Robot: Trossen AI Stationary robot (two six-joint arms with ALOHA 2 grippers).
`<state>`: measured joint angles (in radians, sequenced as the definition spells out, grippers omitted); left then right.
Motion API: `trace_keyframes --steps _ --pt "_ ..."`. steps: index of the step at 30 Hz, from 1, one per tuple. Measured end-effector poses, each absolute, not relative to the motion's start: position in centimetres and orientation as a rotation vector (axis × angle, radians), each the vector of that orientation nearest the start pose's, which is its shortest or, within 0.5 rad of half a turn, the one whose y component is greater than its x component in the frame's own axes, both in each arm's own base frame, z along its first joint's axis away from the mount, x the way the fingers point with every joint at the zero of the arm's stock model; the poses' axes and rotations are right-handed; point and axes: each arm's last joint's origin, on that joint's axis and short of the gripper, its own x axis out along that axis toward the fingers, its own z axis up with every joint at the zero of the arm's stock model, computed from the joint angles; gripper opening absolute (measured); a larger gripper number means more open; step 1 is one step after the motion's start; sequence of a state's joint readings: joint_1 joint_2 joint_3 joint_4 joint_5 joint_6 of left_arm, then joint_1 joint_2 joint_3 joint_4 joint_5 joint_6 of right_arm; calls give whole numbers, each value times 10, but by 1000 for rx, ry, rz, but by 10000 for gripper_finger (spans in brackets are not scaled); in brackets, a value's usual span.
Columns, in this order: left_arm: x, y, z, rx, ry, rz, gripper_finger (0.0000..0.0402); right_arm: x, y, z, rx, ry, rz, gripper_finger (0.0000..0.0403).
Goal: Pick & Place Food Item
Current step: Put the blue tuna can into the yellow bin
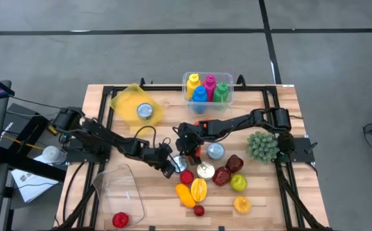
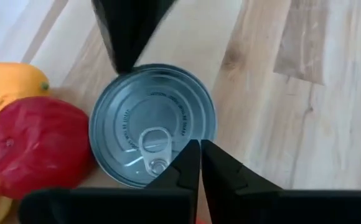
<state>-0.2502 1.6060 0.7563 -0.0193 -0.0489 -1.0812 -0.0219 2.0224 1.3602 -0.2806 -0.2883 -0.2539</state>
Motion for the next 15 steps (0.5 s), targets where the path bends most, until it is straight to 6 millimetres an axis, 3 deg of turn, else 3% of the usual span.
trace_keyframes --steps 6,15 --pt "291 -61 140 -877 902 361 0 421 -2 160 -87 896 360 7" --pt "290 -16 138 -856 882 550 0 421 -11 160 -60 902 331 2"
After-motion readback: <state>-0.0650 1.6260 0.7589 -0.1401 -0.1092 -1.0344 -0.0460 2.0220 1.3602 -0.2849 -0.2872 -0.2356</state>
